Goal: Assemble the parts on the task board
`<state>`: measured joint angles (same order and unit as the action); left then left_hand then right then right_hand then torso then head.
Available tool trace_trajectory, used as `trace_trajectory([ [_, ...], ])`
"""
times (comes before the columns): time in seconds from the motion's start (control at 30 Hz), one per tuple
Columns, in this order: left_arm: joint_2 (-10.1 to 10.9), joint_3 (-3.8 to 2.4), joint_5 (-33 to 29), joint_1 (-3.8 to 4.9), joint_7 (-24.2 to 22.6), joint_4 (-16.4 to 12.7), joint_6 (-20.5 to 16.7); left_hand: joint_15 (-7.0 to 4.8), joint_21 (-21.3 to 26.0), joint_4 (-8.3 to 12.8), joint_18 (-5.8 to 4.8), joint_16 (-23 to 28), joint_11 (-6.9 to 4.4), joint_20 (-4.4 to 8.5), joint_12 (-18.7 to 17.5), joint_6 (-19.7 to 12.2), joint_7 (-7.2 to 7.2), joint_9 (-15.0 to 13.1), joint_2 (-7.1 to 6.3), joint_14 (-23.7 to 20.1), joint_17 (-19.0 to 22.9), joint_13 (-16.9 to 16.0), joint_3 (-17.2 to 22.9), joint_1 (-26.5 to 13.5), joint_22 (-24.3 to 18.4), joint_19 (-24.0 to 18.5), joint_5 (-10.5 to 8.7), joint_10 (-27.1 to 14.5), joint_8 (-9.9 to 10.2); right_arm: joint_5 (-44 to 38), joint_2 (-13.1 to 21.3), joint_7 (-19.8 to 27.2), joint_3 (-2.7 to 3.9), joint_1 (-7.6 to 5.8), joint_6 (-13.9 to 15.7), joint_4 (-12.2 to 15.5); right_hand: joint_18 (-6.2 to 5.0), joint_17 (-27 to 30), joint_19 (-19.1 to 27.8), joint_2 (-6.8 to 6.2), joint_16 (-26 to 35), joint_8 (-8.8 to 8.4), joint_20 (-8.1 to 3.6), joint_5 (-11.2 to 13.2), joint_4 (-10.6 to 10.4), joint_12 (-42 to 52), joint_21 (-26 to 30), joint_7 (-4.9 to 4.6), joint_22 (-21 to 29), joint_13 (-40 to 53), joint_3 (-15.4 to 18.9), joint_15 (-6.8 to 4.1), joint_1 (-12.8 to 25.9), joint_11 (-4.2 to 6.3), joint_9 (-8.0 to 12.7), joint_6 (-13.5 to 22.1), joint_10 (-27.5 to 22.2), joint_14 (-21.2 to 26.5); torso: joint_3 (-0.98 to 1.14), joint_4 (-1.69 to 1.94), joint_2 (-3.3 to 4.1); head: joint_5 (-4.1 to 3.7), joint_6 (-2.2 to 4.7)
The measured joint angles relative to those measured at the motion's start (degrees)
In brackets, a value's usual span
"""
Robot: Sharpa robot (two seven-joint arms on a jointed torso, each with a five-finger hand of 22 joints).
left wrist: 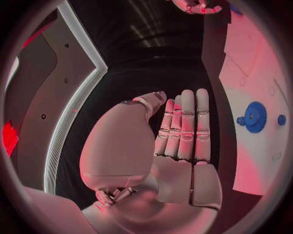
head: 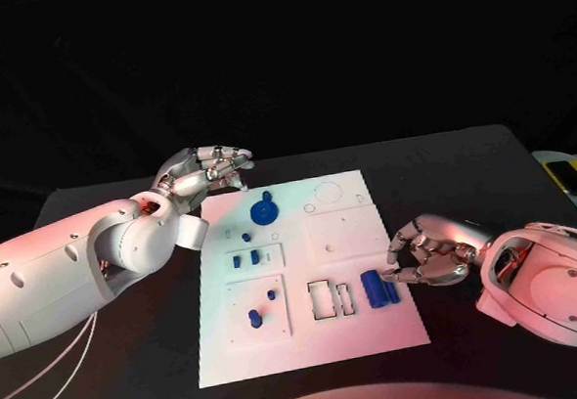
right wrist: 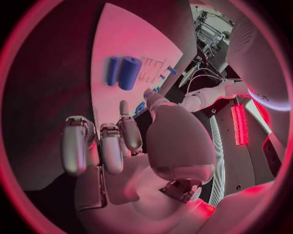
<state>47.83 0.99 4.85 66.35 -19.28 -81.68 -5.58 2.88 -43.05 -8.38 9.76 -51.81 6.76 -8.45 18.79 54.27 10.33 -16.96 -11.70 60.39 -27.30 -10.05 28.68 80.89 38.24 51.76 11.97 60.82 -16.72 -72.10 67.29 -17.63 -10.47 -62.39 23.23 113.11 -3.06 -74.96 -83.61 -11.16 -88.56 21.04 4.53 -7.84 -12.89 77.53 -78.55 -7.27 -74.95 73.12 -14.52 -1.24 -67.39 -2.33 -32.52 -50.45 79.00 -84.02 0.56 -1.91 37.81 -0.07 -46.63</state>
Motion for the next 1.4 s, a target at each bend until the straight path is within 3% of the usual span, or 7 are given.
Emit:
trace_trajectory([
  [0.3,0.2,0.0,0.0,0.0,0.0,-0.17,0.08,0.0,0.0,0.0,0.0,0.0,0.0,0.0,0.0,0.0,0.0,-0.05,0.0,0.0,0.0,0.0,0.0,0.0,0.0,0.0,0.0,0.0,0.0,-4.29,-2.5,-3.22,-0.05,2.01,-0.09,-0.13,0.0,0.0,0.0,0.0,0.01,0.23,0.0,0.0,-0.55,0.37,0.0,0.17,0.01,0.42,0.69,0.0,0.0,0.0,-0.16,-0.17,0.0,0.0,0.03,-0.04,0.01,0.29,-0.75],
  [0.63,0.29,0.01,0.0,0.0,0.0,-0.24,0.13,-0.01,0.0,0.0,0.0,0.0,-0.22,0.01,0.0,0.0,0.0,-0.05,0.0,-0.41,0.01,0.0,0.0,0.0,-0.07,0.01,0.0,-0.21,0.0,-6.77,-4.64,-4.89,-0.07,3.03,0.03,-1.15,0.0,0.01,0.01,0.0,0.01,0.23,0.0,0.0,-0.79,0.44,0.0,0.17,0.01,0.75,0.93,0.0,0.0,0.05,-0.23,-0.17,0.04,0.0,0.05,-0.03,0.01,0.82,-1.46],
  [0.97,0.28,0.01,-0.11,0.0,0.02,-0.35,0.22,0.0,0.36,-0.24,0.0,0.0,-0.22,0.01,0.0,0.0,0.0,-0.04,0.28,-0.41,-0.05,0.0,-0.23,-0.27,-0.07,0.01,0.0,-0.21,0.0,-7.81,-6.68,-7.21,0.02,3.56,0.37,-2.52,0.0,0.02,0.01,0.0,0.02,0.32,0.0,-0.71,-2.8,0.65,0.19,0.17,0.02,1.17,3.41,0.0,0.0,0.21,-0.75,-0.17,0.21,0.0,0.05,-0.03,0.01,1.15,-1.5],
  [1.1,0.32,0.01,-0.3,0.0,0.03,-0.35,0.24,0.0,0.36,-0.23,0.0,0.0,-0.22,0.01,0.0,0.0,0.0,-0.05,0.31,-0.41,-0.05,0.0,-0.23,-0.3,-0.12,0.02,0.0,-0.21,0.0,-7.8,-7.88,-7.96,0.03,3.87,0.72,-2.66,0.0,0.02,0.01,0.0,0.02,0.67,0.0,0.42,-3.76,0.74,0.19,0.32,0.02,1.6,5.0,0.0,0.0,0.21,-1.01,-0.33,0.21,0.0,0.04,-0.03,0.01,1.07,-1.53],
  [1.3,0.33,0.01,-0.54,0.0,0.06,-0.37,0.27,0.0,0.36,-0.23,0.0,0.0,-0.22,0.02,0.0,0.0,0.0,-0.09,0.31,-0.41,-0.04,0.0,-0.23,-0.3,-0.13,0.02,0.0,-0.21,0.0,-7.39,-8.88,-8.61,-0.04,4.14,1.37,-2.71,0.0,0.03,0.01,0.98,0.02,0.66,0.0,1.07,-3.87,1.1,0.19,0.34,0.03,1.85,7.35,0.0,0.98,0.01,-1.32,-0.35,0.41,0.0,0.03,-0.02,0.01,0.91,-1.53],
  [1.4,0.34,0.01,-0.61,0.0,0.07,-0.37,0.3,0.0,0.36,-0.23,0.0,0.0,-0.22,0.03,0.0,0.0,0.0,-0.09,0.31,-0.41,-0.04,0.0,-0.23,-0.3,-0.13,0.03,0.0,-0.21,0.0,-7.13,-9.17,-8.84,-0.04,4.18,1.6,-2.76,-0.01,0.03,0.01,2.19,0.02,0.66,0.0,1.31,-3.89,1.1,0.19,0.34,0.03,1.85,9.14,0.0,2.19,0.21,-1.53,-0.35,0.62,0.0,0.03,-0.02,0.01,0.87,-1.53],
])
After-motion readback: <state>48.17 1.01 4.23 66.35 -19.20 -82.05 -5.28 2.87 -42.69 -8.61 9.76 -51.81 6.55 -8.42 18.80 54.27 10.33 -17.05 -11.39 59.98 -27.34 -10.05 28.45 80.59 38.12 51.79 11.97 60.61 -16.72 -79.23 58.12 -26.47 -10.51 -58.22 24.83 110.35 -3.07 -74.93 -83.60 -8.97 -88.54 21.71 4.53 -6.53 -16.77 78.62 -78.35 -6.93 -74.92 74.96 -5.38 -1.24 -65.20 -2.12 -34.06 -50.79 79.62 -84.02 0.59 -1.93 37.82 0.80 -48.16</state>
